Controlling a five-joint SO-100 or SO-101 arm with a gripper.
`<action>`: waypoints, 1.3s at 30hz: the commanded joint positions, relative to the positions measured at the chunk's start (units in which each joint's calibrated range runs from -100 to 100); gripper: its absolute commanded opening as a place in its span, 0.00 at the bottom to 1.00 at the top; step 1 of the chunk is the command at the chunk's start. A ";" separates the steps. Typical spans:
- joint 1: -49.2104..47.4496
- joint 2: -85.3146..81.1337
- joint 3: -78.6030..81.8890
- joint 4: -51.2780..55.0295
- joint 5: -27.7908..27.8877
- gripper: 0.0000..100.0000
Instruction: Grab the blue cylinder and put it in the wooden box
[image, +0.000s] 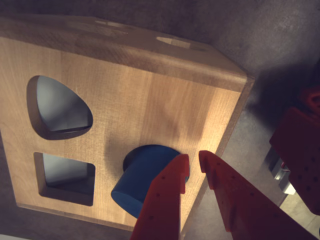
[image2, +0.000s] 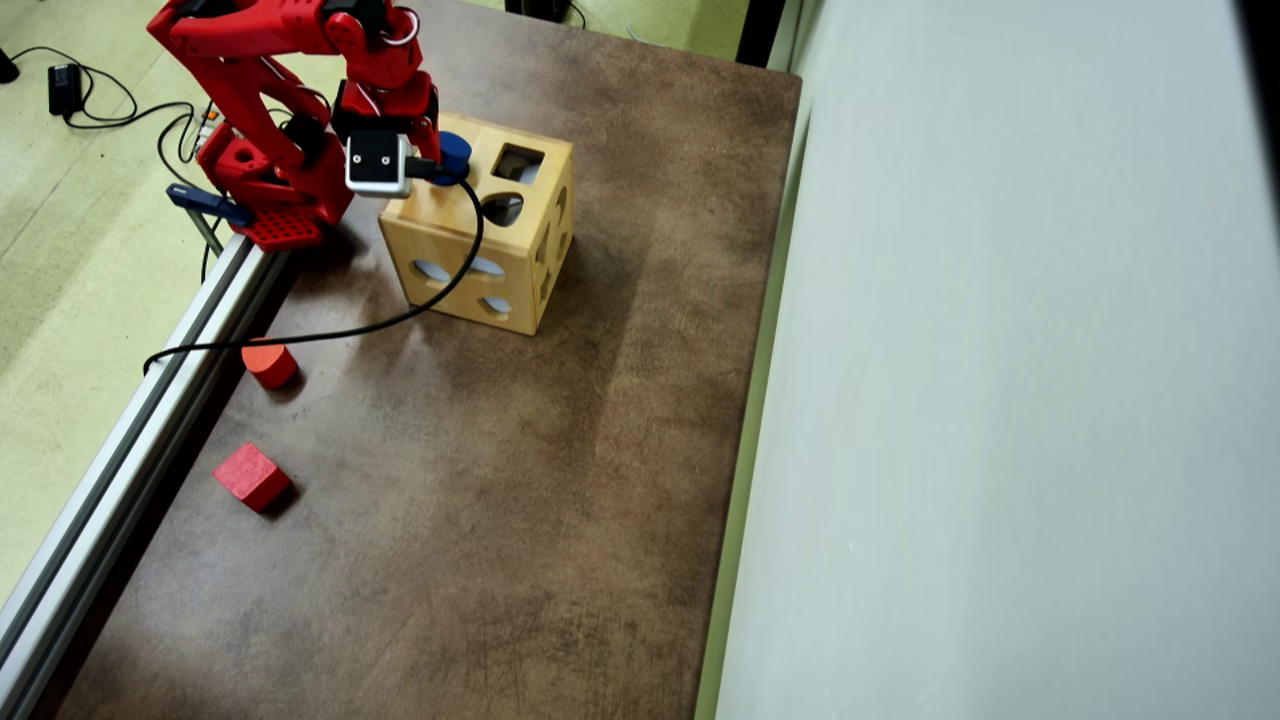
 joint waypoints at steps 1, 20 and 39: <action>0.15 -1.38 -0.27 -0.54 -0.15 0.04; -6.09 5.24 1.34 -6.25 -0.15 0.04; -1.41 -11.41 -11.90 -0.54 0.10 0.04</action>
